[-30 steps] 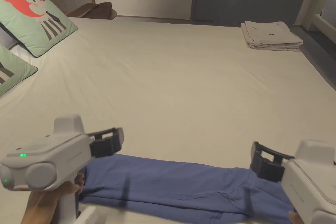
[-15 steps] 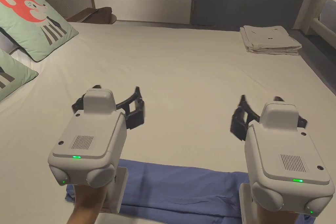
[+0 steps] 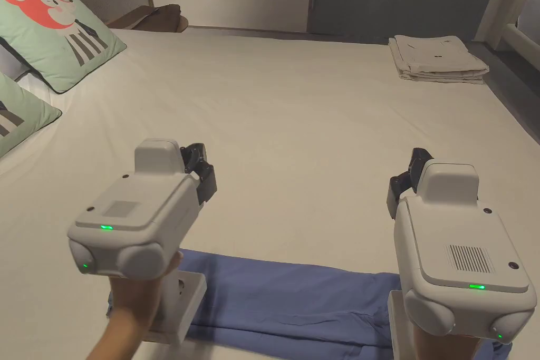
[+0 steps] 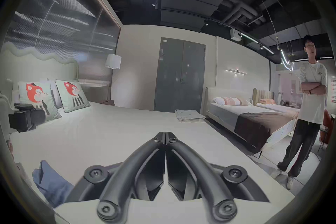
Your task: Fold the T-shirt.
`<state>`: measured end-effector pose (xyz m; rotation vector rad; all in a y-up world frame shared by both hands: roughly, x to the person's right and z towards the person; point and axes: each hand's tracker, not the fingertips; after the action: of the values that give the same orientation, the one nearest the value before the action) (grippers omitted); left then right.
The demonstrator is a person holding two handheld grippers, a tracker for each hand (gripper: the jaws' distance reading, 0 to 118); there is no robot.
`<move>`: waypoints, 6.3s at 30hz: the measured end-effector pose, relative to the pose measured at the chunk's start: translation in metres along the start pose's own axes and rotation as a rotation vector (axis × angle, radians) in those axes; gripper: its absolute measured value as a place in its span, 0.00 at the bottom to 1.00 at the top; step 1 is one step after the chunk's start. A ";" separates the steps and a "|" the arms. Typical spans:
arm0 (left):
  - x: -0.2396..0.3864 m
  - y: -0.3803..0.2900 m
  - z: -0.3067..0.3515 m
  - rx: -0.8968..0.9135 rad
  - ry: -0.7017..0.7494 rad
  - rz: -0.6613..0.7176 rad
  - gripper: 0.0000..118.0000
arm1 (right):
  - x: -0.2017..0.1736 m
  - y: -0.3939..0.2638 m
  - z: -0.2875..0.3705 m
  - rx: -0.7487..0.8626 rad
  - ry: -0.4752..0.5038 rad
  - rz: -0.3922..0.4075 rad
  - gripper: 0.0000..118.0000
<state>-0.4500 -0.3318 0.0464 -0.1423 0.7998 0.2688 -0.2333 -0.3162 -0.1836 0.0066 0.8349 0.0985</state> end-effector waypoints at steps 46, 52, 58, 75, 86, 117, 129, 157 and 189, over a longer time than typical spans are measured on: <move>-0.212 -0.107 -0.034 -0.681 -0.195 0.543 0.07 | -0.009 -0.033 -0.019 -0.131 0.000 0.055 0.00; -0.200 -0.079 -0.018 -0.667 -0.170 0.432 0.06 | -0.005 -0.032 -0.021 -0.125 0.002 0.043 0.00; -0.212 -0.049 0.005 -0.632 -0.081 0.424 0.06 | -0.004 -0.028 -0.019 -0.116 0.009 0.043 0.00; -0.140 -0.021 0.011 -0.677 0.042 0.382 0.06 | -0.005 -0.024 -0.013 -0.097 0.036 0.034 0.00; -0.010 -0.073 -0.055 -0.828 -0.145 0.254 0.06 | 0.014 -0.023 -0.011 -0.092 0.024 0.039 0.00; 0.005 -0.116 -0.006 -0.450 0.051 0.006 0.00 | 0.017 -0.026 -0.006 -0.105 0.027 0.033 0.00; 0.072 -0.160 -0.010 -0.570 -0.039 -0.092 0.00 | 0.033 -0.029 -0.004 -0.110 -0.002 0.027 0.00; -0.173 -0.099 -0.018 -0.756 -0.262 0.566 0.90 | 0.015 -0.026 -0.001 -0.118 0.024 0.022 0.00; -0.144 -0.083 -0.009 -0.749 -0.259 0.471 0.08 | 0.019 -0.025 -0.011 -0.129 0.017 0.022 0.00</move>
<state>-0.5280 -0.4393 0.1465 -0.6116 0.4320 1.0094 -0.2262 -0.3400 -0.2059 -0.1066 0.8443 0.1733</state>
